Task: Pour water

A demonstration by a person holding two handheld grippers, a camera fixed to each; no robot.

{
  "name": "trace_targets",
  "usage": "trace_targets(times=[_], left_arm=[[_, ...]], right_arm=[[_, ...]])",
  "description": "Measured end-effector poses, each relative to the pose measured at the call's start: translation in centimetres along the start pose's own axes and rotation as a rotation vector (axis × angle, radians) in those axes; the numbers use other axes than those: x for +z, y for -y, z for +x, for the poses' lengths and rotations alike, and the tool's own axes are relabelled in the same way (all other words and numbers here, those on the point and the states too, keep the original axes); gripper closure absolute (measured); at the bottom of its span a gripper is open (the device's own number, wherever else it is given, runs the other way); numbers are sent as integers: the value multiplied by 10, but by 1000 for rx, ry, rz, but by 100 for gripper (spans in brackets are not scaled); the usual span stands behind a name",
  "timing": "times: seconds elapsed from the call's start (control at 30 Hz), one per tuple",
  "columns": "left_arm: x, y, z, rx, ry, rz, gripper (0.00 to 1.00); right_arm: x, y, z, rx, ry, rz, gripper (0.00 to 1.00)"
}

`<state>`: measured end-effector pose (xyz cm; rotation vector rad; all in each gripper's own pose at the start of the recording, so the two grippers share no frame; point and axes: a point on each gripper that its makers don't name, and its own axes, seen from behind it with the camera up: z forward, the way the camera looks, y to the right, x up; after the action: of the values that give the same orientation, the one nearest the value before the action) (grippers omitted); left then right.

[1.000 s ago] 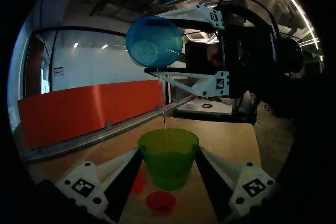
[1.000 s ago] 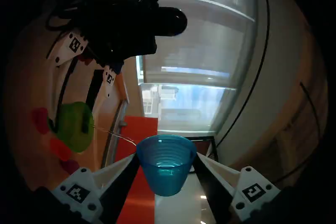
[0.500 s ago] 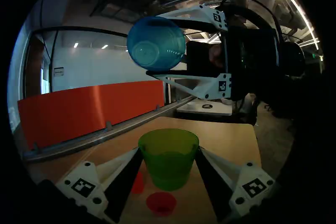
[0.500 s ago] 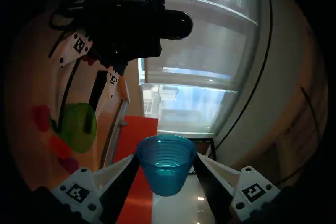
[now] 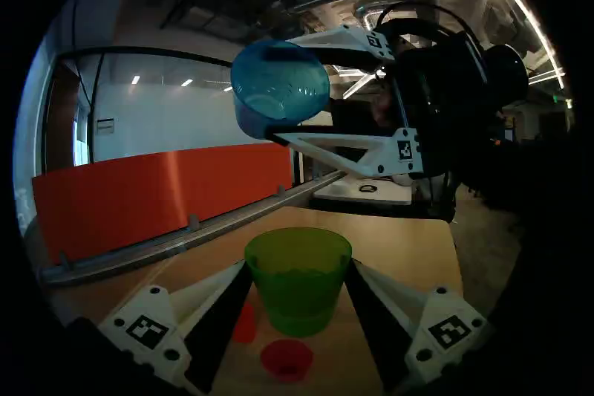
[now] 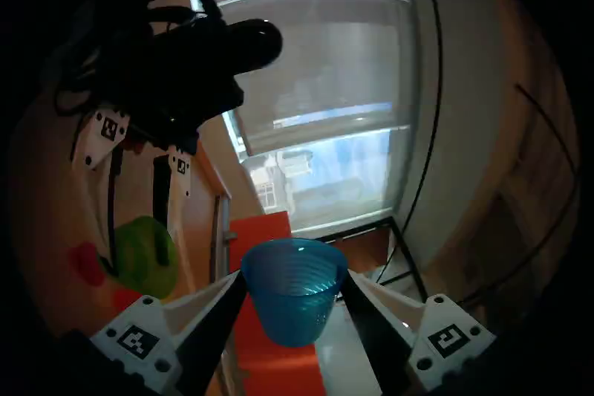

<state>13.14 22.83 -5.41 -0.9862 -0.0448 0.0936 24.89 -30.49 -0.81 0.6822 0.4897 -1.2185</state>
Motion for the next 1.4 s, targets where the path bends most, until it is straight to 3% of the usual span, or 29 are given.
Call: trace_targets(times=[0.4,0.57,0.77,1.07,1.4], left_arm=[[-2,6,-3,-3,6,17,15],[-4,10,-5,-8,10,25,15],[-5,14,-4,-9,13,38,15],[-6,22,-9,-10,29,54,15],[-8,38,-24,1,77,80,15]], right_arm=[[-5,14,-25,451,48,20,10],[-7,25,-28,679,51,57,10],[-9,33,-27,886,38,104,10],[-12,47,-36,1060,54,143,10],[-18,74,-55,1114,112,182,10]])
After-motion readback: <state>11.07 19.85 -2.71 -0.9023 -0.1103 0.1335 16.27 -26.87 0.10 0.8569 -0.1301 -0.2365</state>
